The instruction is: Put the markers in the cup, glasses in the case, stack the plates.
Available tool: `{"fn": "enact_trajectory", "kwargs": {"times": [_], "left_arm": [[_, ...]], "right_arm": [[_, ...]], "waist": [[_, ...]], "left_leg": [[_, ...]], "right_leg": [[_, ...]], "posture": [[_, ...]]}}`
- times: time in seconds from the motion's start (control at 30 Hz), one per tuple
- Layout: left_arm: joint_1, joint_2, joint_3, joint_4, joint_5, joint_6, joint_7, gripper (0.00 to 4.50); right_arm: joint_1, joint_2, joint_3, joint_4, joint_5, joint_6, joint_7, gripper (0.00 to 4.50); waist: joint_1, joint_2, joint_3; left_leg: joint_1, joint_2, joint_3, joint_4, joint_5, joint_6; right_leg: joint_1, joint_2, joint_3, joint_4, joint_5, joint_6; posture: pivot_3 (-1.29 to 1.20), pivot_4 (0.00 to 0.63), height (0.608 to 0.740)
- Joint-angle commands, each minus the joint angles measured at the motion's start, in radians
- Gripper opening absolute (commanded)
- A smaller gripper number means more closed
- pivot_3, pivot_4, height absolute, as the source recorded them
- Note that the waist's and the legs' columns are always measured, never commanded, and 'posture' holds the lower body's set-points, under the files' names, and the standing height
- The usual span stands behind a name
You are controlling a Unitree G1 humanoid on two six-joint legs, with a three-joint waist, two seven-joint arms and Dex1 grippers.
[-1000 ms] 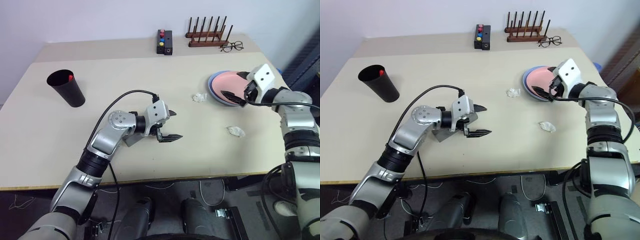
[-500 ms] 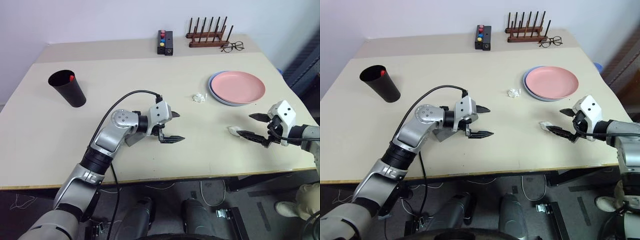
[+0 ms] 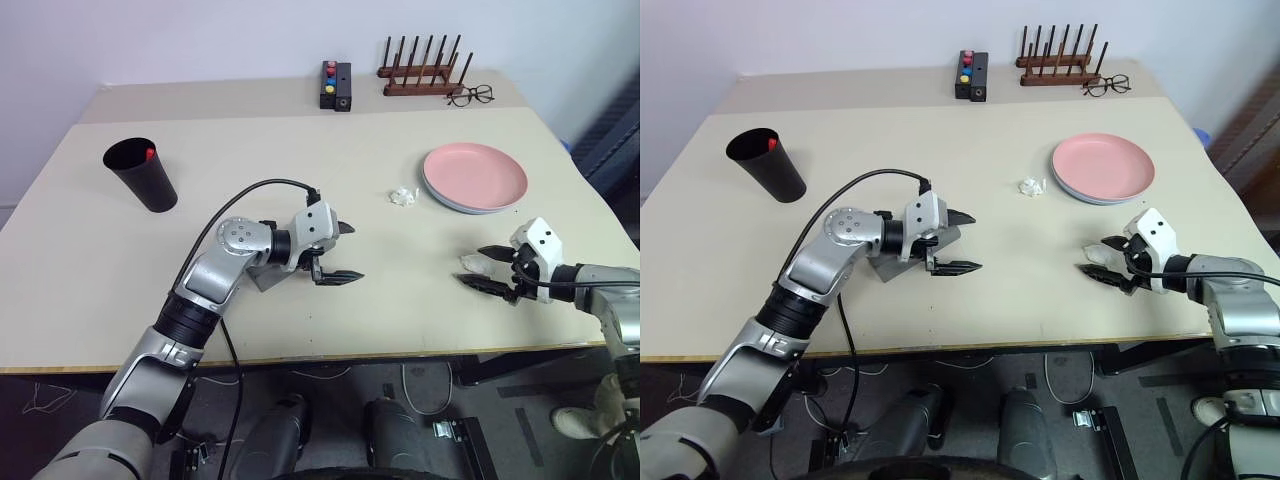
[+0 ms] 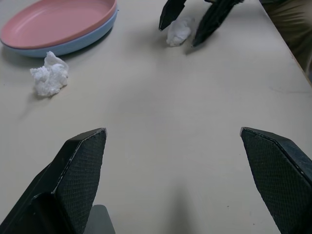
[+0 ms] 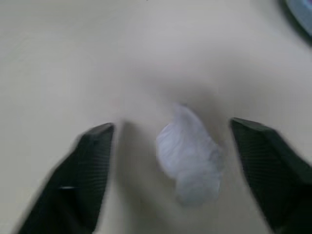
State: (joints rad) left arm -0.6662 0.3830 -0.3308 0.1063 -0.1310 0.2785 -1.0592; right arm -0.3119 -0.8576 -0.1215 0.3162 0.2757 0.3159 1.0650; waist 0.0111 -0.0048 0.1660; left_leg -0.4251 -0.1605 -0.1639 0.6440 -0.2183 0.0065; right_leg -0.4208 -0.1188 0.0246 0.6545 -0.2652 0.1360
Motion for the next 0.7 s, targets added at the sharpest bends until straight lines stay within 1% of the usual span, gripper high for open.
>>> {"fn": "enact_trajectory", "kwargs": {"times": [0.03,0.13,0.27,0.4,0.53,0.7], "left_arm": [[0.005,0.010,0.027,-0.048,-0.013,0.007,0.008,4.50],[0.009,0.012,0.027,-0.057,-0.016,0.015,0.011,4.50],[0.005,0.006,0.031,-0.052,-0.023,0.019,0.018,4.50],[-0.014,-0.020,0.045,-0.029,-0.033,0.031,0.052,4.50],[-0.032,-0.046,0.060,0.001,-0.025,0.033,0.098,4.50],[-0.045,-0.065,0.073,0.009,-0.025,0.042,0.133,4.50]], "right_arm": [[-0.018,0.002,-0.004,-0.006,-0.006,-0.021,-0.003,1.65],[-0.015,0.003,-0.011,-0.019,-0.009,-0.028,-0.010,0.07],[-0.026,0.008,-0.040,-0.050,0.012,-0.033,-0.022,0.02],[-0.119,0.033,-0.079,-0.057,0.058,-0.041,-0.046,0.02],[-0.229,0.070,-0.071,0.034,0.022,-0.133,-0.094,0.02],[-0.392,0.126,-0.042,0.274,-0.067,-0.312,-0.200,0.02]], "waist": [[0.001,0.000,0.000],[0.001,0.000,0.000],[0.000,0.000,0.000],[-0.002,0.000,0.000],[-0.003,0.000,0.000],[0.000,0.000,0.000]], "left_leg": [[0.000,0.000,0.000,0.000,0.000,0.000],[0.000,0.000,0.000,0.000,0.000,0.000],[0.000,0.000,0.000,0.000,0.000,0.000],[0.000,0.000,0.000,0.000,0.000,0.000],[0.000,0.000,0.000,0.000,0.000,0.000],[0.000,0.000,0.000,0.000,0.002,-0.004]], "right_leg": [[0.000,0.000,0.000,0.000,0.000,0.000],[0.000,0.000,0.000,0.000,0.000,0.000],[0.000,0.000,0.000,0.000,0.000,0.000],[0.000,0.000,0.000,0.000,0.000,0.000],[0.000,0.000,0.000,0.000,0.000,0.000],[0.000,0.000,0.000,-0.001,0.000,0.000]], "posture": [[0.00,0.150,0.740],[0.00,0.150,0.740],[0.00,0.150,0.740],[0.00,0.150,0.740],[0.00,0.150,0.740],[0.00,0.150,0.740]]}}
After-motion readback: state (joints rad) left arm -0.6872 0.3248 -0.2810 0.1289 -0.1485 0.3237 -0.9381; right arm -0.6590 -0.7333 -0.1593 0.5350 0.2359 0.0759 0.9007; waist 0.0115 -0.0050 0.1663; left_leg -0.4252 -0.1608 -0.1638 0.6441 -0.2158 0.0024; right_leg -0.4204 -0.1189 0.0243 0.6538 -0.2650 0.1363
